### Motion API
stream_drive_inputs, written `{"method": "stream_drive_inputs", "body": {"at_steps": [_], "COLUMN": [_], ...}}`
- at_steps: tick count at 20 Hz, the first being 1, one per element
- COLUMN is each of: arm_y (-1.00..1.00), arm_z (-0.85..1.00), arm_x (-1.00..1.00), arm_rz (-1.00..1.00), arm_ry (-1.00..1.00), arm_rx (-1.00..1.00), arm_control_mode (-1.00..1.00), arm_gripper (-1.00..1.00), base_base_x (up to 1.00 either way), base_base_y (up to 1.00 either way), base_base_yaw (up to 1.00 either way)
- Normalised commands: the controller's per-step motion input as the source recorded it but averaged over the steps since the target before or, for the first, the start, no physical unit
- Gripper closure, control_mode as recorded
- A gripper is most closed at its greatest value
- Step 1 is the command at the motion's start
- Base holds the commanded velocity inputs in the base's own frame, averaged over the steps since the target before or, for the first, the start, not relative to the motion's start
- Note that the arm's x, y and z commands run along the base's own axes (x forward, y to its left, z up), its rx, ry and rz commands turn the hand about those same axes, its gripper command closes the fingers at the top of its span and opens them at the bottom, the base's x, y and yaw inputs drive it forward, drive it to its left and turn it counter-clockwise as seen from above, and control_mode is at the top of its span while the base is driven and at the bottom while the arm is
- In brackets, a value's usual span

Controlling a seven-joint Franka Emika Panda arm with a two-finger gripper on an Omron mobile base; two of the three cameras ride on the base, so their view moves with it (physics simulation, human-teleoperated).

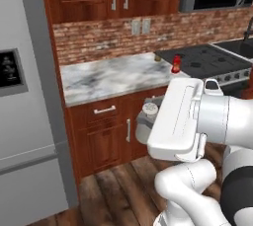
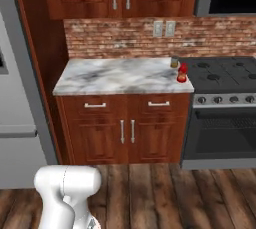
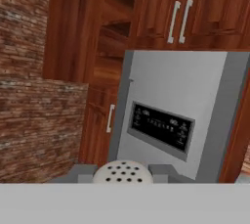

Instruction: Collect the turmeric, ketchup, and shaker from the cabinet and place them next to the stove.

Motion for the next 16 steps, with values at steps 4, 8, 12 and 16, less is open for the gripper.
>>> {"method": "stream_drive_inputs", "body": {"at_steps": [4, 8, 12, 16], "arm_y": [0.0, 0.0, 0.0, 0.0], "arm_z": [0.0, 0.0, 0.0, 0.0], "arm_x": [0.0, 0.0, 0.0, 0.0], "arm_rz": [0.0, 0.0, 0.0, 0.0], "arm_ry": [0.0, 0.0, 0.0, 0.0], "arm_rx": [0.0, 0.0, 0.0, 0.0], "arm_control_mode": [1.0, 1.0, 1.0, 1.0], "arm_gripper": [1.0, 1.0, 1.0, 1.0], "base_base_x": [0.31, 0.48, 0.64, 0.84], "base_base_y": [-0.97, -0.87, -0.73, -0.51], "base_base_yaw": [0.0, 0.0, 0.0, 0.0]}}
